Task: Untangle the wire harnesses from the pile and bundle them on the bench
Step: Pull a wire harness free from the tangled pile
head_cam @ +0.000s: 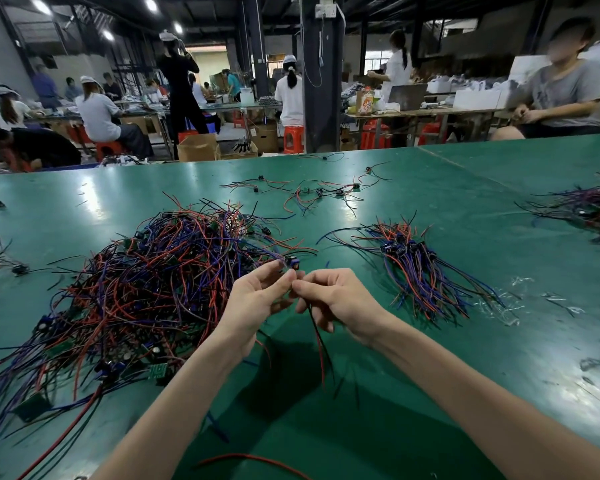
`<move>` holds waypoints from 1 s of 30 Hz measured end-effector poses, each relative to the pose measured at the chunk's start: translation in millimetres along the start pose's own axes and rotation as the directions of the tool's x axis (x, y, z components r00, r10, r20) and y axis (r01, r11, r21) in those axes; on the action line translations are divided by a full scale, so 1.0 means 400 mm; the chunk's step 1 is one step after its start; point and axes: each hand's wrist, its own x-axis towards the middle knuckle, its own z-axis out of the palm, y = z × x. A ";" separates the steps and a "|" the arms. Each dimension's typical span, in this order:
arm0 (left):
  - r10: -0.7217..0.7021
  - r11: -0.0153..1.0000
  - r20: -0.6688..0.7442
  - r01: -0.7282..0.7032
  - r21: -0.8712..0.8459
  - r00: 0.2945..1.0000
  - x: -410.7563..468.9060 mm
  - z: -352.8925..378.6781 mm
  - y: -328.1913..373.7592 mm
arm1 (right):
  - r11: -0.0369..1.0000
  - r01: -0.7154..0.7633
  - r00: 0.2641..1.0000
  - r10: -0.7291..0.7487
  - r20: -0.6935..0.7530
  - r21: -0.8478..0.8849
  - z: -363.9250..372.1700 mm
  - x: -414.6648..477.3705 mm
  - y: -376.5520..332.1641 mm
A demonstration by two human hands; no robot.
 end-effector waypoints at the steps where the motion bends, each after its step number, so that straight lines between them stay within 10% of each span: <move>1: -0.016 1.000 -0.002 0.016 0.002 1.000 0.001 0.000 -0.001 | 1.000 0.022 0.999 -0.022 -0.031 -0.006 -0.006 0.006 -0.006; 7: -0.092 0.995 0.056 0.094 -0.036 0.994 -0.005 0.010 0.003 | 0.985 0.144 0.878 -0.173 -0.446 -0.098 -0.177 0.078 -0.084; 12: -0.089 0.996 0.076 0.091 -0.023 0.993 -0.004 0.011 0.007 | 0.951 -0.237 0.768 0.058 -0.638 -0.197 -0.375 0.104 -0.035; 17: -0.085 0.996 0.053 0.085 -0.006 0.995 -0.001 0.002 0.012 | 0.818 -0.447 0.737 0.107 -0.667 -0.362 -0.443 0.092 0.030; 24: -0.122 0.987 -0.005 0.122 0.101 0.993 -0.006 -0.005 0.014 | 0.496 -0.564 0.658 -0.213 -0.722 -0.661 -0.378 0.074 0.026; 30: -0.248 0.960 0.135 0.224 0.167 0.959 -0.004 -0.042 0.065 | 0.436 -0.265 0.715 -0.510 -0.479 -0.860 -0.284 0.063 0.011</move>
